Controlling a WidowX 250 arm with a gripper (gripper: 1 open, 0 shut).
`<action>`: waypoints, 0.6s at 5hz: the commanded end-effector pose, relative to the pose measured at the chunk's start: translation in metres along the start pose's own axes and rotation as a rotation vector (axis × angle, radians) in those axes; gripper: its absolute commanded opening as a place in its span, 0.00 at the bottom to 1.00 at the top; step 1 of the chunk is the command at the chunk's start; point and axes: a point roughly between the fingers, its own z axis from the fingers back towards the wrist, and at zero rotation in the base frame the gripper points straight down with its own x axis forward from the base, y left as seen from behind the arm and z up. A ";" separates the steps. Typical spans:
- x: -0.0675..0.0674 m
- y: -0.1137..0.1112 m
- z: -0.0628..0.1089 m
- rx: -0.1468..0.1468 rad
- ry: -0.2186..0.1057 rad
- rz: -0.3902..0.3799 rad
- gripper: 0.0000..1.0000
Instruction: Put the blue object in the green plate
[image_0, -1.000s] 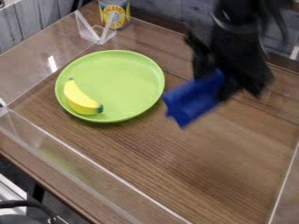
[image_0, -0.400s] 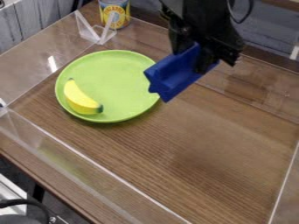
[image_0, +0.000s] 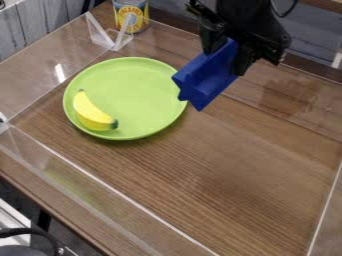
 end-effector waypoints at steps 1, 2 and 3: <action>0.011 0.000 0.019 -0.001 -0.075 0.032 0.00; 0.012 0.000 0.019 0.000 -0.086 0.050 0.00; 0.015 0.003 0.018 0.003 -0.094 0.069 0.00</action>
